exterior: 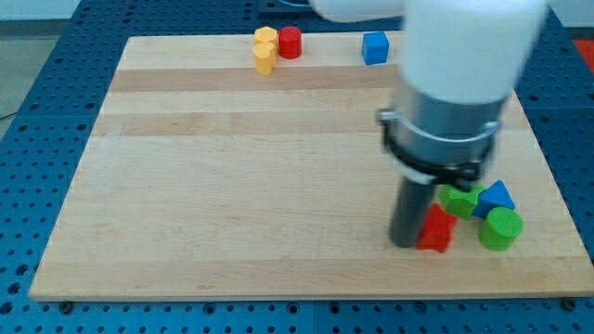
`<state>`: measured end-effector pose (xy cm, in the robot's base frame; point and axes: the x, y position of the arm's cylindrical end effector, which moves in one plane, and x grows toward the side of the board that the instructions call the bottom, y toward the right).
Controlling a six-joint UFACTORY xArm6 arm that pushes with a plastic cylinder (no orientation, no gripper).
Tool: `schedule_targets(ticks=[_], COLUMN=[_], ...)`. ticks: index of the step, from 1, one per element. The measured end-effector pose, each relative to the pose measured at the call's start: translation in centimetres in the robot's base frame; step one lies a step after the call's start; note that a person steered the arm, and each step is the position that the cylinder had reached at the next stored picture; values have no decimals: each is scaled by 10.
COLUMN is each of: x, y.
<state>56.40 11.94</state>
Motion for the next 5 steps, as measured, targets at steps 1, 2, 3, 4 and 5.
schedule_targets(ticks=[1,2,3,4,5], x=[1,8,30,25,-28], y=[26,33,-16,-131,-243])
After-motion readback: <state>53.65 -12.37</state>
